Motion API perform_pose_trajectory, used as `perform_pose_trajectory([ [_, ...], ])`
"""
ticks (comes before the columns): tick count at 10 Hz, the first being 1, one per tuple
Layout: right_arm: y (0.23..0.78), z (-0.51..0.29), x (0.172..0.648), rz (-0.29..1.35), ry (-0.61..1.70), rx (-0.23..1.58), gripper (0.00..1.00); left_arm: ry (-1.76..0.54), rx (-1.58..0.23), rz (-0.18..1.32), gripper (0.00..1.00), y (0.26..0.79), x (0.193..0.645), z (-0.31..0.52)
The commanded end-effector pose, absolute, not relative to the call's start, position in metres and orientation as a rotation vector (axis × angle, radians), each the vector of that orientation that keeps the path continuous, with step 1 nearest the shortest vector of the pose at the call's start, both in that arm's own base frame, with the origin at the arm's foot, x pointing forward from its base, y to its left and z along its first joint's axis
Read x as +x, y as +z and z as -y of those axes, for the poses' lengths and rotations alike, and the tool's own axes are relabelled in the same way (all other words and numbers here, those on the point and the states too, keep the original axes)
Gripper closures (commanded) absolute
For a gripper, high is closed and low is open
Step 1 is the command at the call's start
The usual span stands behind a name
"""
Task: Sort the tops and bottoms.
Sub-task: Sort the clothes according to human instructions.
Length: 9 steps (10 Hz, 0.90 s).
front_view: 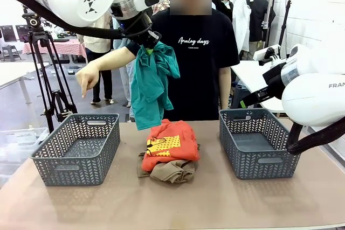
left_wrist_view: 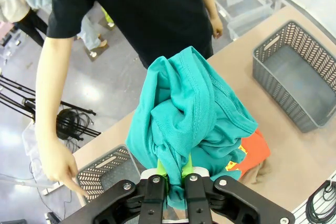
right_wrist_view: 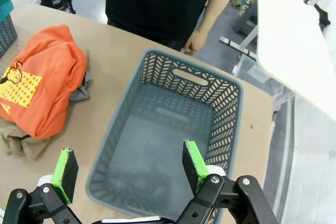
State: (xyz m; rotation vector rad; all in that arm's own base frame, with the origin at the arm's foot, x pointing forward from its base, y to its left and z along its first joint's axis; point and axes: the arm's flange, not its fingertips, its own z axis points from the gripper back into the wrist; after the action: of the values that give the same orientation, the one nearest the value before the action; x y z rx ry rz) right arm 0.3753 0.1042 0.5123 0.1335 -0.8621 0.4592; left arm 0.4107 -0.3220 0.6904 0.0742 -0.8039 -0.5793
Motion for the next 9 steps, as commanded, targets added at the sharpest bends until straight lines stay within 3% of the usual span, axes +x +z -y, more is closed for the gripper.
perform_pose_trajectory([
  [1,0.5122,-0.1034,0.3755,0.862,0.460,0.133,0.00,-0.579,0.074,0.809,1.00,0.6944,0.4118,0.3205],
  [9,0.5122,-0.1034,0.3755,0.862,0.460,0.133,0.00,-0.579,0.074,0.809,1.00,0.6944,0.4118,0.3205],
])
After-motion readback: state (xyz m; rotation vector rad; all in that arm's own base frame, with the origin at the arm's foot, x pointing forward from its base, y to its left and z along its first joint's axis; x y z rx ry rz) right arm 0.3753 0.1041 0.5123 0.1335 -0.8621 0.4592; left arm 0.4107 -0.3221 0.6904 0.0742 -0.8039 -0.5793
